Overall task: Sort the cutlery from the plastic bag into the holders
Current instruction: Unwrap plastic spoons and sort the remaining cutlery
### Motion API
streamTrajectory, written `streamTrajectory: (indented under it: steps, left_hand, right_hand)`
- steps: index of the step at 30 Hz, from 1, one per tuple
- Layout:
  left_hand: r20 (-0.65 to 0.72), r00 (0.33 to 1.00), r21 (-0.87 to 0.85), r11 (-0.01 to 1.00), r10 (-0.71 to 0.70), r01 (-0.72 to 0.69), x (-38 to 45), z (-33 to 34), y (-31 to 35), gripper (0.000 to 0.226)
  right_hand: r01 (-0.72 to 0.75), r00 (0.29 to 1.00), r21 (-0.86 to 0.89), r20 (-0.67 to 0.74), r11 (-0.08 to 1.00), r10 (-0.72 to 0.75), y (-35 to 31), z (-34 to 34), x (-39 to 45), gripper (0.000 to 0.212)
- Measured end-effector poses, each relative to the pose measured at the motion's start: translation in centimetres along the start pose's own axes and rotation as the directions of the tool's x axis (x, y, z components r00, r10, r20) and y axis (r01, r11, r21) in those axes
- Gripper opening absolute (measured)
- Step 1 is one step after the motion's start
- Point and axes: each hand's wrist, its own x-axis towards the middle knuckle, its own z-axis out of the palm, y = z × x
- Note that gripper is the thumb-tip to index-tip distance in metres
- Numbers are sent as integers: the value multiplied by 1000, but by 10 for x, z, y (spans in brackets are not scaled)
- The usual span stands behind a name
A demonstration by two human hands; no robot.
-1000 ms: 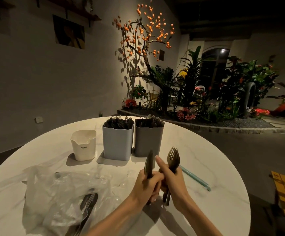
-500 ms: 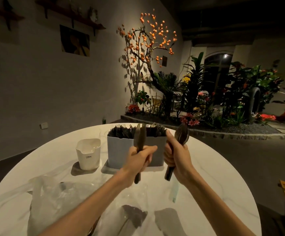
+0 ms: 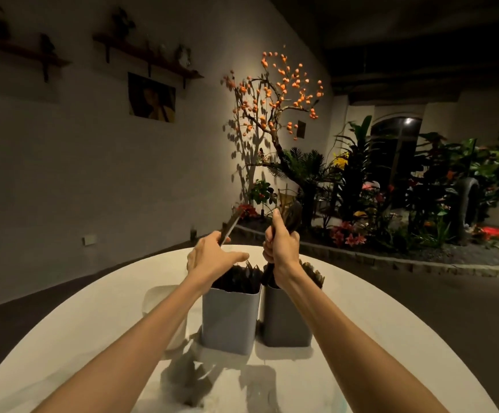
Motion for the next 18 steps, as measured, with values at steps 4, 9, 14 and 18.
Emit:
streamTrajectory:
  steps: [4, 9, 14, 18]
  left_hand:
    - [38, 994, 30, 995, -101, 100, 8, 12, -14, 58]
    - [78, 987, -162, 975, -140, 151, 12, 20, -29, 34]
    - [49, 987, -275, 948, -153, 160, 14, 22, -41, 23]
    - [113, 981, -318, 930, -157, 186, 17, 19, -43, 18]
  right_hand:
    - [-23, 998, -35, -51, 999, 21, 23, 10, 11, 50]
    - [14, 999, -72, -32, 997, -17, 34, 20, 16, 49]
    - [131, 991, -263, 66, 956, -118, 65, 24, 9, 52]
    - [336, 940, -297, 159, 894, -301, 59, 25, 8, 27]
